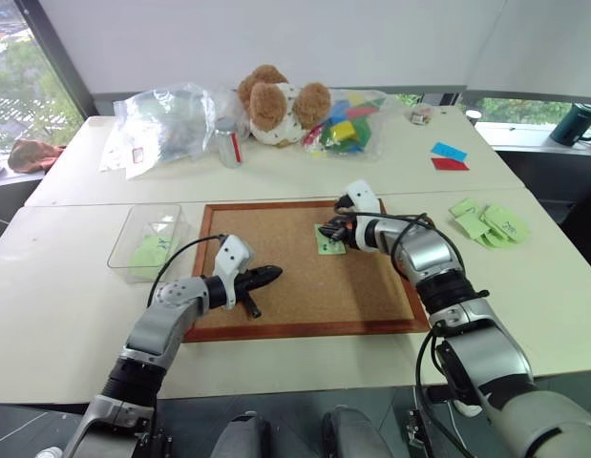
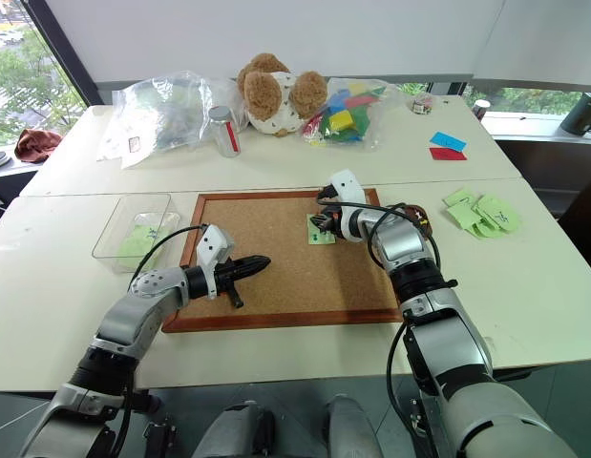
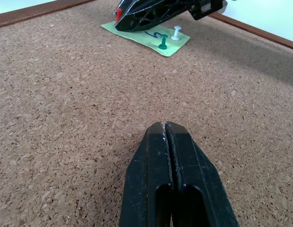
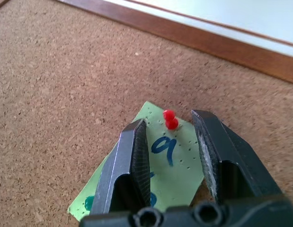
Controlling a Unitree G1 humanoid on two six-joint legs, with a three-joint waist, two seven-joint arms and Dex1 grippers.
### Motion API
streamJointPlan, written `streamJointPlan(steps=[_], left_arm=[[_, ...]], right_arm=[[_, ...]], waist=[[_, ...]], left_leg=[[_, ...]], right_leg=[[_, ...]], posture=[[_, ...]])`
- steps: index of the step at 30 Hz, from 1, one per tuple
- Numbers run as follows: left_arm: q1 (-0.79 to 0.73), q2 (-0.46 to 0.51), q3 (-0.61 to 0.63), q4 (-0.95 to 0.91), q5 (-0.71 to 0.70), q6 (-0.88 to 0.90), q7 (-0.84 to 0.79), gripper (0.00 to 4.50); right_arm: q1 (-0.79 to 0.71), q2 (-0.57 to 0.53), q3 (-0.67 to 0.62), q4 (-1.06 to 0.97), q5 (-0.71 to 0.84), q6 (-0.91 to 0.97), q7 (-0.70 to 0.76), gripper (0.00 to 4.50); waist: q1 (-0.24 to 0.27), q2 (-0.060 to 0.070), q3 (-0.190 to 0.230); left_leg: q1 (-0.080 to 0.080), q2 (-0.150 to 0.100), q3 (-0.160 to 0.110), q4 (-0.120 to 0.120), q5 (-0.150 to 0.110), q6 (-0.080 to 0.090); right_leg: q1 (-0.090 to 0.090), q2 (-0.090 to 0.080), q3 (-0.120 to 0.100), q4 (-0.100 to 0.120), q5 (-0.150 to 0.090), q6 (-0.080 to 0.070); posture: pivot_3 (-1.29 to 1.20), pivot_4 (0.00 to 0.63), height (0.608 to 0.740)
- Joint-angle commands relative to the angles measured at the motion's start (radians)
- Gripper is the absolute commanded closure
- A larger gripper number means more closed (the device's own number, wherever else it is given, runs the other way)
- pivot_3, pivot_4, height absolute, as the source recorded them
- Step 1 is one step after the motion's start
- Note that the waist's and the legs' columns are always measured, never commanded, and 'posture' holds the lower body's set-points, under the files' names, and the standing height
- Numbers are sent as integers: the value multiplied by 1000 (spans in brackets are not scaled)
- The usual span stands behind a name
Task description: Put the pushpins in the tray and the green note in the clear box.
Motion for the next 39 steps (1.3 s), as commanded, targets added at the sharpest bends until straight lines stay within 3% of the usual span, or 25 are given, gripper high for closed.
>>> streamJointPlan(steps=[1,2,11,18,26,35,39], left_arm=[[21,2,11,7,16,-1,11,4500],[24,3,11,8,18,0,11,4500],[46,13,-17,32,41,22,4,4500],[62,7,-36,39,50,33,-12,4500],[56,1,-38,52,54,25,-14,4500],[48,3,-33,63,56,15,-16,4500],[51,5,-29,59,55,15,-13,4500]], right_arm=[[-39,10,-23,-5,-4,-24,4,4266],[-41,9,-25,-7,-3,-23,4,4466],[-35,-45,-91,-218,42,106,1,4466],[-18,-149,-254,-438,109,302,-62,4466],[112,-314,-288,-296,40,192,-81,4466],[140,-306,-232,-108,9,64,-43,4466],[132,-294,-207,-70,-2,47,-37,3078]], waist=[[0,0,0],[0,0,0],[0,1,0],[4,3,-2],[2,7,-5],[3,8,-6],[3,8,-6]], left_leg=[[0,0,0,0,0,0],[0,0,0,0,0,0],[0,0,0,-1,0,0],[1,0,0,-1,-3,5],[2,0,1,-2,-3,5],[3,0,1,-1,-3,5],[3,0,1,-1,-3,5]], right_leg=[[0,0,0,0,0,0],[0,0,0,0,0,0],[-1,0,0,0,0,0],[0,0,0,0,0,0],[2,-1,1,-2,0,0],[4,0,1,-1,0,0],[4,0,1,-1,0,0]], posture=[[0,150,740],[0,150,740],[0,150,740],[0,150,740],[0,150,740],[0,150,740],[0,150,740]])
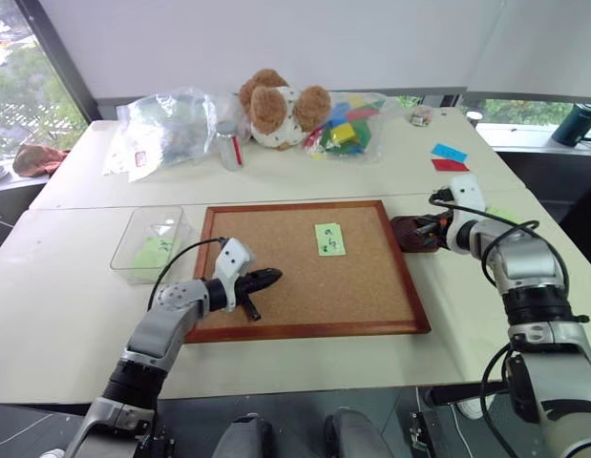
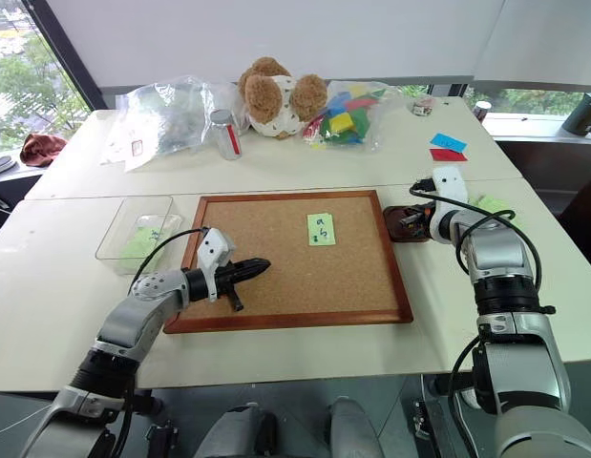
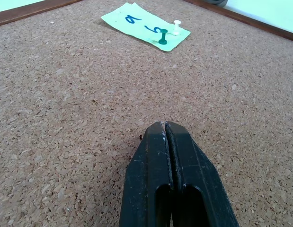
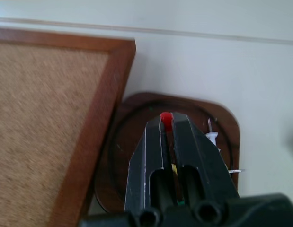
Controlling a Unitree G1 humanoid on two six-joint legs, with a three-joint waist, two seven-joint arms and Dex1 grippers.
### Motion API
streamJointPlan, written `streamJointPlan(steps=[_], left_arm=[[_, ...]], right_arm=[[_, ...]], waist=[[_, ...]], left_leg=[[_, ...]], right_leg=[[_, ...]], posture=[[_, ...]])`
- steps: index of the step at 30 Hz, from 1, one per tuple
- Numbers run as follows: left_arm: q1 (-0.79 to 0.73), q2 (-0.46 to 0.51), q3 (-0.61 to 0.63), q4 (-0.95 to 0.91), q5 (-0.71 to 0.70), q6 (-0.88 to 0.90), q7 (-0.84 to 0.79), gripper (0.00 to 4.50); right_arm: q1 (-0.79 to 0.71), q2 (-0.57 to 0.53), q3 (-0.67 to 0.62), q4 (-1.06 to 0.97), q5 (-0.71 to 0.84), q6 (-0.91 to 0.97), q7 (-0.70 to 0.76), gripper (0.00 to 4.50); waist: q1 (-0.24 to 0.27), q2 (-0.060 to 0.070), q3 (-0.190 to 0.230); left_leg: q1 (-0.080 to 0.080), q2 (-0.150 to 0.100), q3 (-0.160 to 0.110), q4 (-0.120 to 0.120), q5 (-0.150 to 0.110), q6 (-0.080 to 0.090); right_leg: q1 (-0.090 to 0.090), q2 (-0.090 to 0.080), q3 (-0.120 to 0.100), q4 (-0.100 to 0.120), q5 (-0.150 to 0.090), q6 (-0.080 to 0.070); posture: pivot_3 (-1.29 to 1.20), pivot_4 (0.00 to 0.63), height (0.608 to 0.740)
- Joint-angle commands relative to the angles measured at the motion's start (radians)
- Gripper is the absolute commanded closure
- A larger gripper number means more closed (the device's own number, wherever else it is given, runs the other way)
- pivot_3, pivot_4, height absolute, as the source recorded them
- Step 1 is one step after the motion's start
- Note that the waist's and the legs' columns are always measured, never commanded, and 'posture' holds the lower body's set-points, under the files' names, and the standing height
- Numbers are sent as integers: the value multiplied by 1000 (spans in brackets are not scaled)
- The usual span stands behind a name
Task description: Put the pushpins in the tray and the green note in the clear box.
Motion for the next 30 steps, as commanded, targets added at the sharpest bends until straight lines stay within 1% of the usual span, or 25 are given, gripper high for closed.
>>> streamJointPlan(steps=[1,5,6,10,13,19,25,28,29,30], left_arm=[[37,10,-20,40,32,23,-1,4500],[40,12,-17,38,32,20,1,4500],[41,13,-16,38,32,20,1,4500],[43,15,-13,35,31,22,1,4500],[42,15,-13,36,31,25,1,4500],[39,14,-14,35,30,28,1,4500],[40,14,-17,33,30,31,0,4500],[42,15,-16,31,29,33,0,4500],[43,15,-16,30,29,33,1,4500],[43,15,-16,29,29,34,1,4500]], right_arm=[[-24,5,6,3,-12,-26,6,2663],[-27,6,3,2,-11,-30,4,653],[-30,5,-2,-3,-7,-27,3,64],[-38,-3,-19,-39,8,-8,11,64],[-38,-13,-22,-113,31,28,40,64],[-17,-24,3,-325,92,123,122,64],[37,14,60,-506,137,200,153,64],[67,46,85,-564,144,229,136,834],[77,55,96,-575,140,230,129,1261],[84,64,106,-578,135,228,121,1852]], waist=[[0,0,0],[0,0,0],[-1,0,0],[-1,0,0],[-1,0,0],[0,0,0],[0,0,0],[0,0,0],[0,0,0],[0,0,0]], left_leg=[[0,0,0,0,0,0],[0,0,0,0,0,0],[0,0,0,0,0,0],[0,0,0,0,0,0],[0,0,0,0,0,0],[0,0,0,0,0,0],[0,1,0,0,0,0],[0,1,-1,-1,0,0],[0,1,-1,0,0,0],[0,1,0,0,0,0]], right_leg=[[0,0,0,0,0,0],[0,0,0,0,0,0],[0,0,0,0,0,0],[0,0,0,0,0,0],[0,0,0,0,0,0],[0,0,0,0,0,0],[0,0,0,0,0,0],[0,0,0,0,0,0],[0,0,0,0,0,0],[0,0,0,0,0,0]], posture=[[0,150,740],[0,150,740],[0,150,740],[0,150,740],[0,150,740],[0,150,740],[0,150,740],[0,150,740],[0,150,740],[0,150,740]])
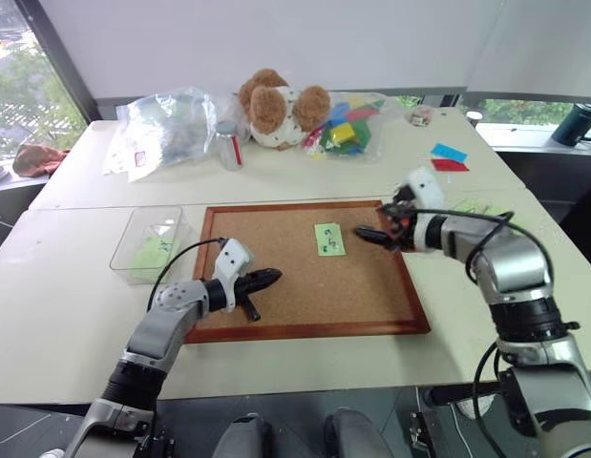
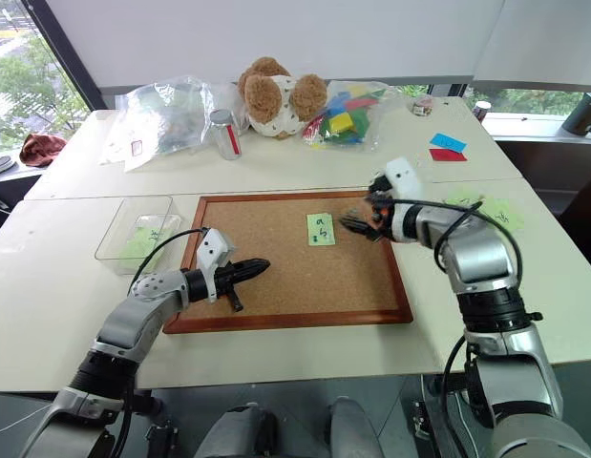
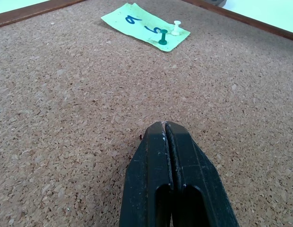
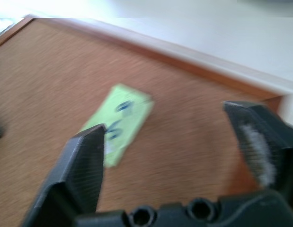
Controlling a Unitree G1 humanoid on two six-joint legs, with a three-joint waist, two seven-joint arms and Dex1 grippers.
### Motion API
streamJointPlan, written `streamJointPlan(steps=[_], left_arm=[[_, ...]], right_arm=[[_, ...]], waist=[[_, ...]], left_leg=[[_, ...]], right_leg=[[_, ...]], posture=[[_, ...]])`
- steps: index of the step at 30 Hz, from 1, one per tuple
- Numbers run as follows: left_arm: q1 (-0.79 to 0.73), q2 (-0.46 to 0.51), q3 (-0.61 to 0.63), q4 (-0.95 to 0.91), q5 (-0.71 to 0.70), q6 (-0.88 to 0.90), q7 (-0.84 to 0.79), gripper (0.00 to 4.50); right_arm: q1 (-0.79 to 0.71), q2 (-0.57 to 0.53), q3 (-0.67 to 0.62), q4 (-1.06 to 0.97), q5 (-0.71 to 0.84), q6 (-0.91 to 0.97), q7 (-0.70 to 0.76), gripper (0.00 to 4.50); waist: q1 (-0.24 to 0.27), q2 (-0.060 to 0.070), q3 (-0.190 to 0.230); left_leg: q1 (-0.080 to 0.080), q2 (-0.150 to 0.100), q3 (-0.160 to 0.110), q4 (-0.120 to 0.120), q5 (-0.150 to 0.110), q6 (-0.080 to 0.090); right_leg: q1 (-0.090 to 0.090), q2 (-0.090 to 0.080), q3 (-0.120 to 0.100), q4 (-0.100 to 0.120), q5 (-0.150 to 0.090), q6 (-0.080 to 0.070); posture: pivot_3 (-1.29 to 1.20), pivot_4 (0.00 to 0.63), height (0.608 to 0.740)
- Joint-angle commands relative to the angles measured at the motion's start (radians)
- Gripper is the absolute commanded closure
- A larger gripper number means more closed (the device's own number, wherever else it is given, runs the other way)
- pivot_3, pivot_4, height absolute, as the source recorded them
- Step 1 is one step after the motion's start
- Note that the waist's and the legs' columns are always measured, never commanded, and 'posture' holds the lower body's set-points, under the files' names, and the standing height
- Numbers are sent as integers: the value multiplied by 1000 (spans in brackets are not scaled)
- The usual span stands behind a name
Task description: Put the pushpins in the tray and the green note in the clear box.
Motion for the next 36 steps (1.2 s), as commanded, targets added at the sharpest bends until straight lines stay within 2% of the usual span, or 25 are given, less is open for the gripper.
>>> streamJointPlan(steps=[1,12,20,23,26,32,36], left_arm=[[41,14,-19,32,28,41,1,4500],[48,21,-14,16,27,51,6,4500],[52,23,-12,10,29,54,8,4500],[54,23,-11,7,30,55,11,4500],[58,23,-10,2,29,56,15,4500],[62,23,-9,-1,29,56,21,4500],[66,25,-18,8,36,54,21,4500]], right_arm=[[10,22,23,-58,-6,-5,-26,2280],[48,67,110,-42,-35,-69,-39,2280],[22,106,117,32,-43,-103,-43,2280],[18,111,116,52,-46,-113,-40,3121],[14,115,116,71,-51,-122,-38,4467],[8,112,109,72,-55,-122,-31,4467],[-28,87,51,11,-26,-80,-34,4467]], waist=[[0,0,0],[-1,0,0],[0,0,0],[-1,0,0],[-2,0,0],[-2,0,0],[-1,0,0]], left_leg=[[0,0,0,0,0,0],[0,0,0,0,0,0],[0,0,0,0,0,0],[0,0,0,0,0,0],[0,0,0,0,0,0],[0,0,0,0,0,0],[0,0,0,-1,0,0]], right_leg=[[0,0,0,0,0,0],[0,0,0,0,0,0],[0,0,0,0,0,0],[0,0,0,0,0,0],[0,0,0,0,0,0],[0,0,0,0,0,0],[0,0,0,0,0,0]], posture=[[0,150,740],[0,150,740],[0,150,740],[0,150,740],[0,150,740],[0,150,740],[0,150,740]])
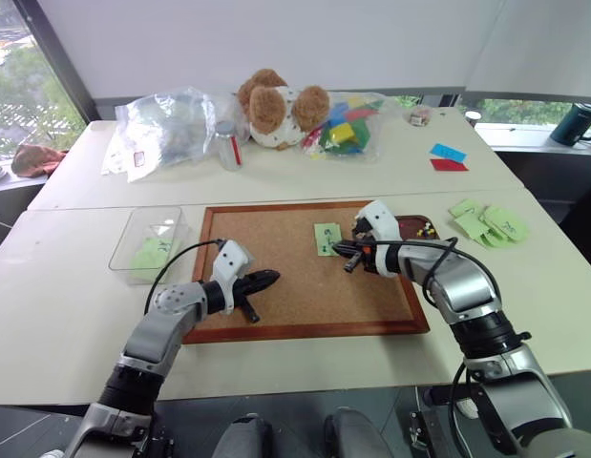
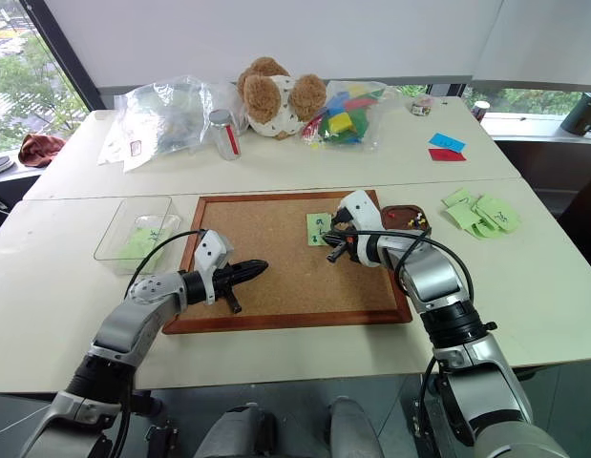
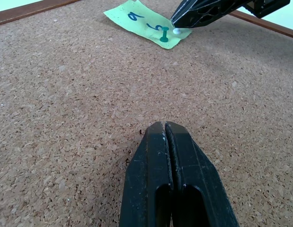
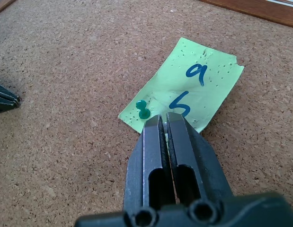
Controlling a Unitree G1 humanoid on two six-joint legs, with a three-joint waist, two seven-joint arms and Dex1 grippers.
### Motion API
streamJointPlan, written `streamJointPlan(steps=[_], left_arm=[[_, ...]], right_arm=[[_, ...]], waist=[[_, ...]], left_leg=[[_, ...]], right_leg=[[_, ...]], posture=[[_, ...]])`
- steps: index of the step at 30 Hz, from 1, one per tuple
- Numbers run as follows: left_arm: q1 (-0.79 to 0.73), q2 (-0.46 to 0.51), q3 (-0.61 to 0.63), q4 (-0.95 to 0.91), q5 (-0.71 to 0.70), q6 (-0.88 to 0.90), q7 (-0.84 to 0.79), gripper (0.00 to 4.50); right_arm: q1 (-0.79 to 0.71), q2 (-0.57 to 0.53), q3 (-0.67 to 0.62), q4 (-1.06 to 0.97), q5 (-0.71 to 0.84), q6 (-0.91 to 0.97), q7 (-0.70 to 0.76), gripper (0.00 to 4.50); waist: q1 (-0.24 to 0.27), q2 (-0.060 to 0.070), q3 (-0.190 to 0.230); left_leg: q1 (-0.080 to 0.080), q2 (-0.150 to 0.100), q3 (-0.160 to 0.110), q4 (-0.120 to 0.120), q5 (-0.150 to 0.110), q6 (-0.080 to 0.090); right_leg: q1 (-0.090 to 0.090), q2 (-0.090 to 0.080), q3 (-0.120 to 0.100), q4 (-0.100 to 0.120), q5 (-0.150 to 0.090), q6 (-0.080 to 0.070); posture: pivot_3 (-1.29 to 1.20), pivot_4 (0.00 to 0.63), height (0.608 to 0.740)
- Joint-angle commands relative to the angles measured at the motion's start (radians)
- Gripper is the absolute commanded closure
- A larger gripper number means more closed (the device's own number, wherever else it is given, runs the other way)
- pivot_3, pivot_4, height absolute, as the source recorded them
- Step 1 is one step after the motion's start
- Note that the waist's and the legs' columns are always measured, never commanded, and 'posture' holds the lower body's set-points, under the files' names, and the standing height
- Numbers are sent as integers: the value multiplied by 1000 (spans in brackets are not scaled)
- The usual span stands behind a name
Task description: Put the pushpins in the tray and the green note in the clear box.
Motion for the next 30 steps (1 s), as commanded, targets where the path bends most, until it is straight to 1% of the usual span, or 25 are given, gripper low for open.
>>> streamJointPlan(steps=[1,7,10,15,20,24,30], left_arm=[[40,18,-25,47,37,34,-1,4500],[39,16,-29,55,38,33,-5,4500],[36,16,-31,62,39,31,-7,4500],[27,12,-32,74,42,26,-10,4500],[21,9,-34,82,44,22,-13,4500],[21,8,-33,83,45,20,-13,4500],[25,10,-29,81,45,19,-12,4500]], right_arm=[[-70,-26,-75,-90,37,35,1,4467],[-116,-82,-141,-153,73,105,0,4467],[-129,-116,-184,-144,77,113,-9,4467],[-112,-177,-234,-24,54,63,-24,4467],[-95,-214,-235,130,22,-22,-26,4467],[-85,-212,-228,256,4,-78,-26,4467],[-98,-202,-218,351,-13,-127,-19,4467]], waist=[[1,0,0],[4,0,0],[4,0,0],[4,0,0],[3,0,0],[4,0,0],[4,0,0]], left_leg=[[0,0,0,0,0,0],[0,0,0,0,0,0],[0,0,0,0,0,0],[0,0,0,0,0,0],[0,0,0,0,0,0],[0,0,0,0,0,0],[0,0,0,0,0,0]], right_leg=[[0,0,0,0,0,0],[0,0,0,0,0,0],[0,0,0,-1,0,0],[1,-1,0,-1,0,0],[1,-1,0,-1,0,0],[1,-1,0,-1,0,0],[1,0,0,-1,0,0]], posture=[[0,150,740],[0,150,740],[0,150,740],[0,150,740],[0,150,740],[0,150,740],[0,150,740]])
